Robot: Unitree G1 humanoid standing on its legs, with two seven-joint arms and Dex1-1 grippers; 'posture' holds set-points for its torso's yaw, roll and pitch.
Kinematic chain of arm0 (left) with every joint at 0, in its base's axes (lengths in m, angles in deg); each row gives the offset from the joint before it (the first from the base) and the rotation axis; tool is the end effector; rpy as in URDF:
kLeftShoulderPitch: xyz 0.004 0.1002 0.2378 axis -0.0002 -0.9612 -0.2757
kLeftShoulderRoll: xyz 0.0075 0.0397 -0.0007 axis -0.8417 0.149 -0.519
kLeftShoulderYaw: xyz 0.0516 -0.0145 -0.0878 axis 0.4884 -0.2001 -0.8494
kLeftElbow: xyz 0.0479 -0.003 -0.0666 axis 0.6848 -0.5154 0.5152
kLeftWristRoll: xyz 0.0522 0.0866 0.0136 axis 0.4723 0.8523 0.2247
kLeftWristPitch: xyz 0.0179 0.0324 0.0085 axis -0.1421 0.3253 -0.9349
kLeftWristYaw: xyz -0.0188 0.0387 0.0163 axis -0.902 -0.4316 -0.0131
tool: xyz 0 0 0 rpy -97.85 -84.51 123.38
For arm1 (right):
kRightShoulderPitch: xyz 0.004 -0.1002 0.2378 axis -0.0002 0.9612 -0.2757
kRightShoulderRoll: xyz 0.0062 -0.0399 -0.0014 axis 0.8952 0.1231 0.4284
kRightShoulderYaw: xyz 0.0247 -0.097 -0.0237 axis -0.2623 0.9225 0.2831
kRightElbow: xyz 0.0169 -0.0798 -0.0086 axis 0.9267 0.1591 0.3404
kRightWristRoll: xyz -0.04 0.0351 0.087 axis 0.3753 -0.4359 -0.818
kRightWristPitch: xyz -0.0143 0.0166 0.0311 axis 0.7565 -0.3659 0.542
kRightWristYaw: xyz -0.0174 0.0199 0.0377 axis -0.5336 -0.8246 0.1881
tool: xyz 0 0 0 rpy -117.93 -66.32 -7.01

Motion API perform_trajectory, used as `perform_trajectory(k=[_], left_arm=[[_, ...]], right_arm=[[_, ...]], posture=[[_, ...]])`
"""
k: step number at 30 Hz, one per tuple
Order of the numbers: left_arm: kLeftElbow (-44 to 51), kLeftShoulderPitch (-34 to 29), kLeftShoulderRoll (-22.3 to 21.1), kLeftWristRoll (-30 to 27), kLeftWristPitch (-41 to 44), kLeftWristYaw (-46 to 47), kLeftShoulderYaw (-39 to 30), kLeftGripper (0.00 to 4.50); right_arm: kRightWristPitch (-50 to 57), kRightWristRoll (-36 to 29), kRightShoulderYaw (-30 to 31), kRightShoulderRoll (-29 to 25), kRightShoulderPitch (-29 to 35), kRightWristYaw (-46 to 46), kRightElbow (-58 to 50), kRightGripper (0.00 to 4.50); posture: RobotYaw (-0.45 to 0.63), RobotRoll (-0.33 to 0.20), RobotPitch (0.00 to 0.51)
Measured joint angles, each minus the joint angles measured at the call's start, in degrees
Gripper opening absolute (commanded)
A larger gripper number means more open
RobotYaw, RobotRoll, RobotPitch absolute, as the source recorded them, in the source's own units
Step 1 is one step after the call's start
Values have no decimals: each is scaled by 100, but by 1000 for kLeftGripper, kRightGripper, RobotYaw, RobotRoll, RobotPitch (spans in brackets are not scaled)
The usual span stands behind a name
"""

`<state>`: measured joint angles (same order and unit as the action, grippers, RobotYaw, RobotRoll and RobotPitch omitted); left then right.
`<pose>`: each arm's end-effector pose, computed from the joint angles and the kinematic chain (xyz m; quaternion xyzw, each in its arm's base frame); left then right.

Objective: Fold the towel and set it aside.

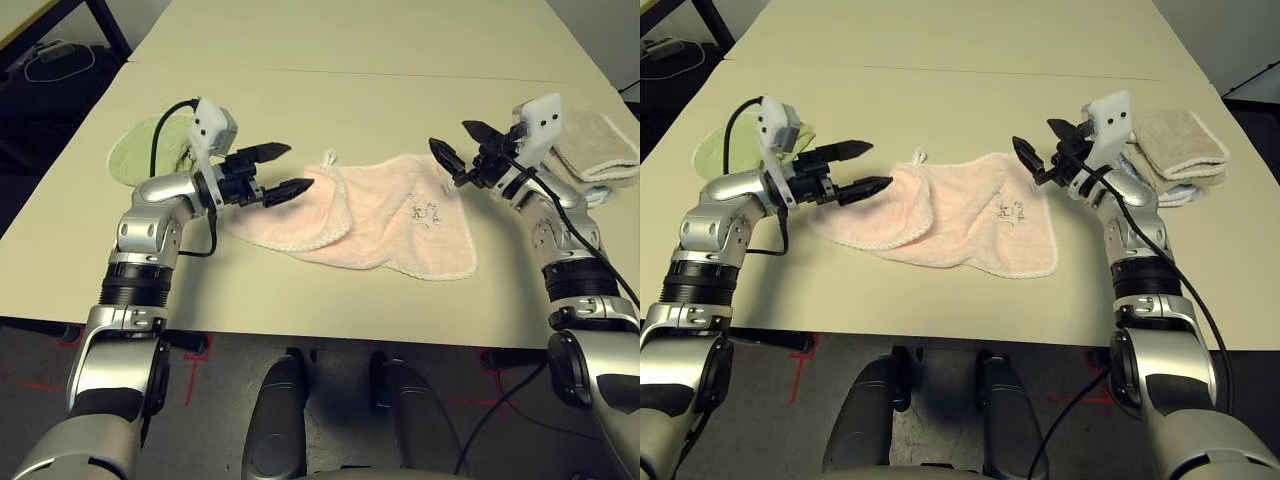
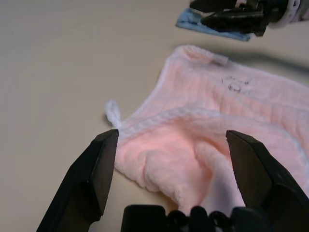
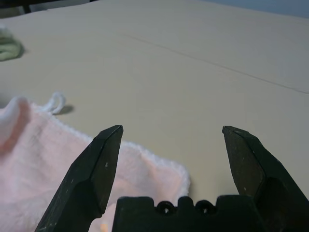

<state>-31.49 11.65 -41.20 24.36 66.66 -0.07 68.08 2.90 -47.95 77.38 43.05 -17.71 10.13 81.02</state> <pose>0.3250 0.2325 0.1956 0.1255 -0.0014 -0.4986 0.8577 0.3292 -0.2446 0.1721 -0.0835 -0.0638 0.3018 0.9476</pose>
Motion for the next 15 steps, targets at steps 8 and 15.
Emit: perform_trajectory(k=[8, 15], left_arm=[[-104, 32, -3, 167, -86, -1, 4, 4500], [-98, 17, 4, 175, -156, 32, 0, 4500]], right_arm=[[643, 481, 514, -399, -590, -378, 226, 4486], [1468, 970, 860, -422, -1207, -133, 755, 4486]], posture=[[95, 0, 201], [93, 0, 213]])
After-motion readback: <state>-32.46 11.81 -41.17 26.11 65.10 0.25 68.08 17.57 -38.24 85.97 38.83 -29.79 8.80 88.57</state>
